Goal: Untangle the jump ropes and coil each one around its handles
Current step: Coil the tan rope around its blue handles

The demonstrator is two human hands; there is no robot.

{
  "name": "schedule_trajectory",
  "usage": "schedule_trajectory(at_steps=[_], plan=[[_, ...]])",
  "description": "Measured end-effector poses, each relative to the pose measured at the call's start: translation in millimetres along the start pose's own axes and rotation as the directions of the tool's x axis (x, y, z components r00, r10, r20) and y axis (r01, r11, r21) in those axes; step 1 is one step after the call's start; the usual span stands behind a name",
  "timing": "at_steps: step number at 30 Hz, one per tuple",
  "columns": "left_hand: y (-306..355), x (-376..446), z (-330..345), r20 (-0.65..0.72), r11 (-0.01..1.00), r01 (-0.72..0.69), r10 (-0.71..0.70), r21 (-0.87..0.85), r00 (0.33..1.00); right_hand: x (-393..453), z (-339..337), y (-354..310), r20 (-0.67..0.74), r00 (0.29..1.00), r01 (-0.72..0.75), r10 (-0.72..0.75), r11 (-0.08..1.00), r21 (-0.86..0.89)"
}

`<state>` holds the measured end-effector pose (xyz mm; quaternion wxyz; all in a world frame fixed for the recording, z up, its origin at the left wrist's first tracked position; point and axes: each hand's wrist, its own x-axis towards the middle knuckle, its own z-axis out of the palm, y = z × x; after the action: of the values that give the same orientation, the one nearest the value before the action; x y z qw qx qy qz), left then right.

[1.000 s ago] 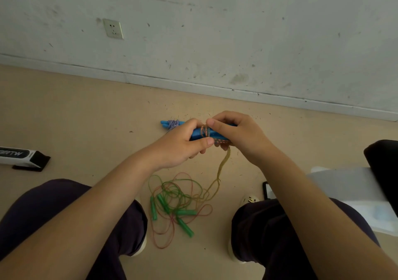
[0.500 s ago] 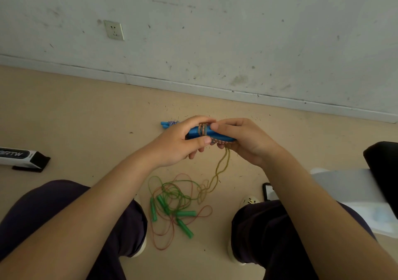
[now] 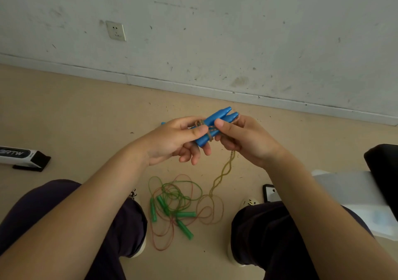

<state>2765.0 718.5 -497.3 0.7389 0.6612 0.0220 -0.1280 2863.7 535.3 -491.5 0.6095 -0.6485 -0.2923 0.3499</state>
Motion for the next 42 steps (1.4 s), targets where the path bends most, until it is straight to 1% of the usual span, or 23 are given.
schedule_trajectory(at_steps=[3,5,7,9,11,14,19,23,25,27,32,34,37,39,42], plan=[[3,-4,-4,0.104,0.999,0.025,-0.028,0.03,0.994,-3,-1,-4,0.076,0.997,-0.017,0.019,1.0,-0.023],[4,-5,-3,0.113,0.997,0.015,-0.024,0.08,0.993,-3,-1,-5,0.077,0.996,-0.036,0.039,0.999,-0.039],[3,-5,0,0.072,0.994,-0.018,0.01,0.111,0.997,-2,1,-2,0.035,0.999,-0.038,0.038,0.999,-0.024],[1,-4,1,-0.001,0.992,-0.068,0.068,0.11,0.998,0,3,1,-0.003,1.0,-0.026,0.026,1.0,0.006],[-2,-1,2,-0.07,0.99,-0.105,0.112,0.097,0.991,2,4,0,0.007,1.0,-0.015,0.015,1.0,0.005],[-4,1,4,-0.133,0.987,-0.137,0.147,0.083,0.98,3,5,-2,0.008,1.0,0.002,-0.002,1.0,-0.028],[-6,6,8,-0.17,0.982,-0.178,0.186,0.059,0.968,8,11,-2,-0.114,0.993,0.018,-0.026,0.997,-0.071],[-6,6,8,-0.167,0.979,-0.2,0.202,0.026,0.965,8,18,-3,-0.172,0.983,0.053,-0.061,0.997,-0.05],[-6,6,9,-0.166,0.981,-0.196,0.195,0.011,0.967,8,20,-1,-0.185,0.981,0.045,-0.052,0.998,-0.044],[-7,6,9,-0.176,0.984,-0.181,0.179,0.005,0.968,9,22,0,-0.202,0.979,0.01,-0.025,0.997,-0.075],[-9,7,7,-0.194,0.99,-0.135,0.139,0.032,0.971,12,23,1,-0.285,0.958,-0.108,0.023,0.952,-0.286],[-10,8,6,-0.209,0.992,-0.114,0.124,0.06,0.97,13,23,1,-0.299,0.953,-0.144,0.037,0.928,-0.343],[-13,10,1,-0.274,0.985,-0.072,0.114,0.157,0.955,12,21,4,-0.348,0.937,-0.184,0.04,0.901,-0.392],[-13,11,-2,-0.316,0.984,-0.018,0.075,0.178,0.946,10,20,5,-0.328,0.944,-0.172,0.031,0.895,-0.412],[-8,9,-4,-0.318,0.979,0.047,0.019,0.199,0.948,5,17,1,-0.227,0.974,-0.13,0.019,0.864,-0.486]])
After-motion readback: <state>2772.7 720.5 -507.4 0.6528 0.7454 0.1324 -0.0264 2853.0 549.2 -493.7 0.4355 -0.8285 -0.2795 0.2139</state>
